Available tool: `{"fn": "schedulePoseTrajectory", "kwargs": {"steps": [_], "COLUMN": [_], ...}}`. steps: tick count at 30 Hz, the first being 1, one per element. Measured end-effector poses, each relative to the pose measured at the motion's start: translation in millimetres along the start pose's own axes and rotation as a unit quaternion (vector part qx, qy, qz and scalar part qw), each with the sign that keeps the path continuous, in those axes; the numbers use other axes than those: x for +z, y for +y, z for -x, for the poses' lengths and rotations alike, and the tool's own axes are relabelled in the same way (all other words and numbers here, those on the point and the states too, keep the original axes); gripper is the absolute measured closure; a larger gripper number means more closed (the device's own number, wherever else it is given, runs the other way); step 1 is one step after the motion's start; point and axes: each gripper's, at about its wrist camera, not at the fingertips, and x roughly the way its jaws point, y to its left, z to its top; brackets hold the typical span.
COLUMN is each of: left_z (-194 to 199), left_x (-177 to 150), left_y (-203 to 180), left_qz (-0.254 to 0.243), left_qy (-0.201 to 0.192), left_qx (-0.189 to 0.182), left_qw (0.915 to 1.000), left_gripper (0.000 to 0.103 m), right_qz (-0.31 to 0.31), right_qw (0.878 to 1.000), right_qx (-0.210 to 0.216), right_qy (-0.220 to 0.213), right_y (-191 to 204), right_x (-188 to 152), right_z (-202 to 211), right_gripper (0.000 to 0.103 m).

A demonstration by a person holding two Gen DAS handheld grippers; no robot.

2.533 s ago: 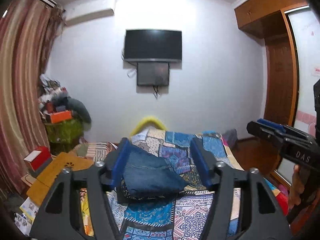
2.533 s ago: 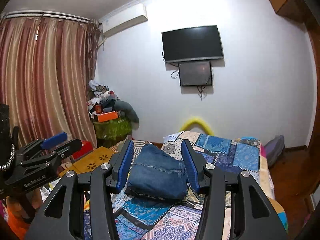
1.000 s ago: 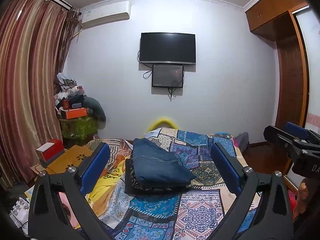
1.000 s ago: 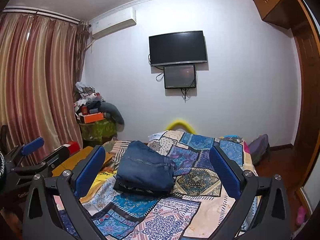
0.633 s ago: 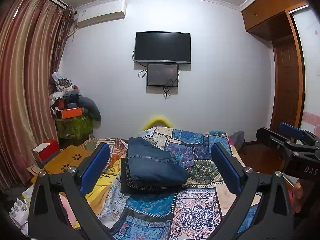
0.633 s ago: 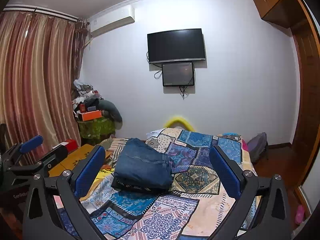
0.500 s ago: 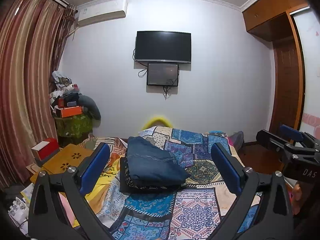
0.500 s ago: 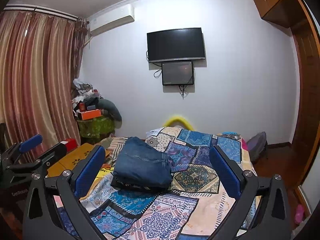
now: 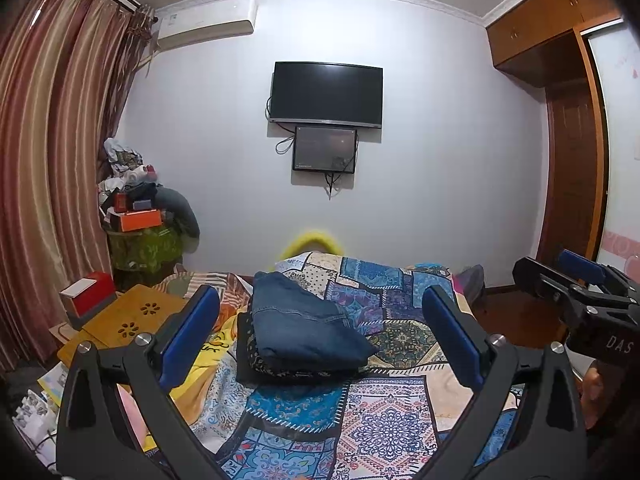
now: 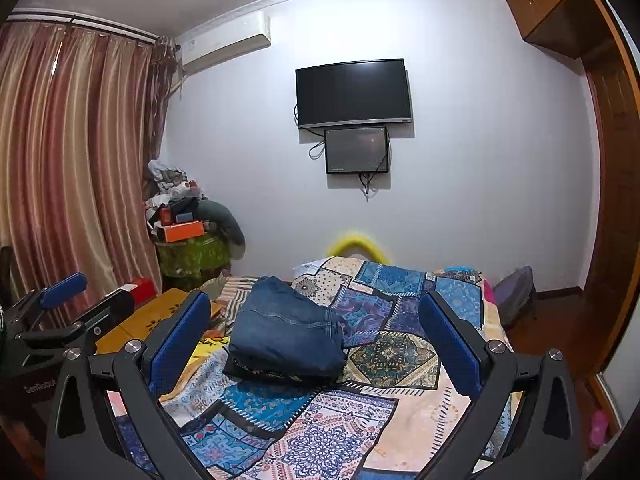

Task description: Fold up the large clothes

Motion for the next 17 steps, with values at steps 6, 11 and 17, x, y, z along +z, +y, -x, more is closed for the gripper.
{"fn": "schedulePoseTrajectory", "kwargs": {"steps": [6, 11, 17], "left_z": [1.2, 1.1, 3.3], "left_x": [0.0, -0.5, -1.7], "left_y": [0.3, -0.3, -0.3], "left_qz": [0.002, 0.002, 0.003], "left_qy": [-0.001, 0.001, 0.001], "left_qx": [-0.002, -0.002, 0.000], "left_qw": [1.0000, 1.0000, 1.0000], "left_gripper": [0.001, 0.001, 0.001], "right_qz": [0.001, 0.000, 0.001], "right_qw": [1.000, 1.000, 1.000], "right_qx": [-0.001, 0.000, 0.002], "right_qy": [-0.002, -0.002, -0.002], "right_y": [1.5, 1.7, 3.4], "right_x": [-0.1, -1.0, -0.3], "right_z": [0.9, 1.4, 1.5], "right_gripper": [0.000, 0.000, 0.000]}}
